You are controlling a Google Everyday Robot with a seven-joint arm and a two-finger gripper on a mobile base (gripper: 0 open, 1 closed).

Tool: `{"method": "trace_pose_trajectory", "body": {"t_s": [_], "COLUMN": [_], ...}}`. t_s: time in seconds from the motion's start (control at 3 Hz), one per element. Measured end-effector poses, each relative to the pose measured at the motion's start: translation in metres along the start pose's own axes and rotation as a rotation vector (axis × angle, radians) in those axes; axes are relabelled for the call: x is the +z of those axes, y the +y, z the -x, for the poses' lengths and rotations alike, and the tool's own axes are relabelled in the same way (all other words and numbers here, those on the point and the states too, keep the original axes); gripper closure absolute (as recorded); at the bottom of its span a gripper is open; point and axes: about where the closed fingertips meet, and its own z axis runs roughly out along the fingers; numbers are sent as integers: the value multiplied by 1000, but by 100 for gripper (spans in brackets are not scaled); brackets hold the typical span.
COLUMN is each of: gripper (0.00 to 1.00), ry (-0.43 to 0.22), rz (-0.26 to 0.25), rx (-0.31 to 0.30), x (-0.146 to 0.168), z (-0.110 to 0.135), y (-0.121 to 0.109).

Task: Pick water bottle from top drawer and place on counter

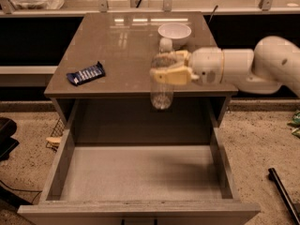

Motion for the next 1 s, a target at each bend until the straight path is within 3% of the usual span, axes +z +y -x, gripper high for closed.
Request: {"method": "trace_pose_trajectory", "body": {"t_s": [0.33, 0.67, 1.0], "gripper": [100, 100, 100], "ry": [-4, -12, 1], "rz": [-39, -62, -77], "rx": [-15, -51, -86], "x": [0, -1, -14], "z": [59, 83, 78], "y": [-57, -98, -128]}}
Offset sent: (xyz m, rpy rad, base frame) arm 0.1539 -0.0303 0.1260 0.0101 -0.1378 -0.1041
